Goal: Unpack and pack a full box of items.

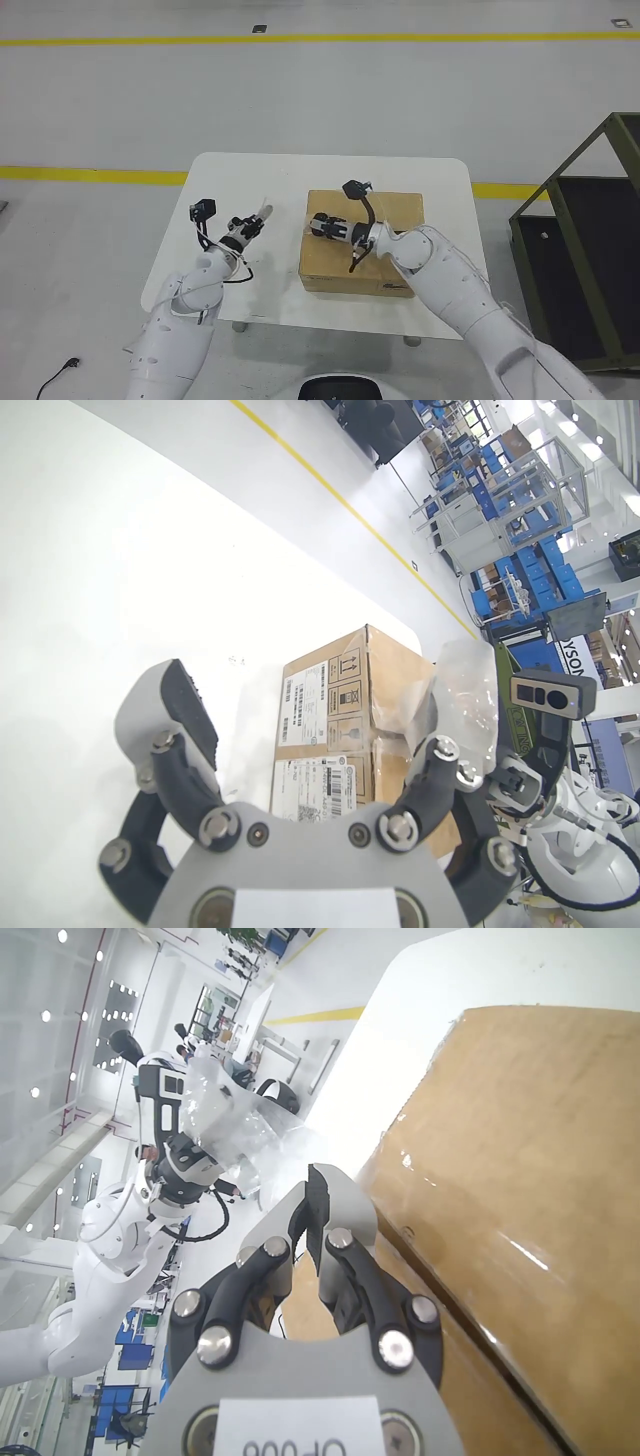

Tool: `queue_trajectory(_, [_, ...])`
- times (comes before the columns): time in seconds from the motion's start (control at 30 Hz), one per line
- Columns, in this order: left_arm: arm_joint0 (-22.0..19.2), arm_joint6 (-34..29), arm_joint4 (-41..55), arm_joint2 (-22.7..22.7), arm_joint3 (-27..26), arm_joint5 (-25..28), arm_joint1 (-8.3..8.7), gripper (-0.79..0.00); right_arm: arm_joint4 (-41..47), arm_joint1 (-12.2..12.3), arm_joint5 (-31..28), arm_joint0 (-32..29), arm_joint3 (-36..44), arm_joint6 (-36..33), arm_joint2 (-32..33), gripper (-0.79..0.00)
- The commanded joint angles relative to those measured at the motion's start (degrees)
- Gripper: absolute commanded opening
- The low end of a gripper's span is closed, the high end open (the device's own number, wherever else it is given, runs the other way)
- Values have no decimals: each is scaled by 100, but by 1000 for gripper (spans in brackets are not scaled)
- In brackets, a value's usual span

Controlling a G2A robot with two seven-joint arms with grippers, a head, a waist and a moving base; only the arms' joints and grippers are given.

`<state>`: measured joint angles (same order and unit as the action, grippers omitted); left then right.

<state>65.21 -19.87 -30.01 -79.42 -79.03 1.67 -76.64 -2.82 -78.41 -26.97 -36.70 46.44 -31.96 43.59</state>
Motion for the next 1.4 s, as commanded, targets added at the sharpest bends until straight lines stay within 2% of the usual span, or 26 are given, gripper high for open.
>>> queue_trajectory(0.0, [15, -58, 83, -17, -17, 50, 6, 0, 1, -57, -8, 49, -132, 20, -58, -785])
queue_trajectory(0.3, [20, -657, 852, -119, 65, 194, 29, 0, 61, -288, 205, 273, -617, 37, -205, -785])
queue_trajectory(0.6, [-17, -1448, 1074, -222, 221, 351, 115, 0, 45, -428, 213, 389, -933, 89, -215, -785])
queue_trajectory(0.7, [-41, -1721, 670, -243, 234, 488, 182, 0, 35, -463, 189, 412, -1008, 98, -207, -785])
queue_trajectory(0.97, [-123, -2315, -979, -133, 29, 1259, 377, 0, -39, -539, 120, 474, -1158, 114, -178, -785])
queue_trajectory(1.2, [-95, -2599, -1371, -109, -140, 1929, 483, 0, -36, -596, 101, 512, -1307, 178, -114, -785])
queue_trajectory(1.3, [-55, -2545, -1006, -193, -161, 1904, 495, 0, -67, -615, 72, 535, -1362, 216, -89, -785])
queue_trajectory(1.37, [-17, -2464, -202, -292, -124, 1783, 473, 0, -47, -629, 60, 535, -1394, 231, -64, -785])
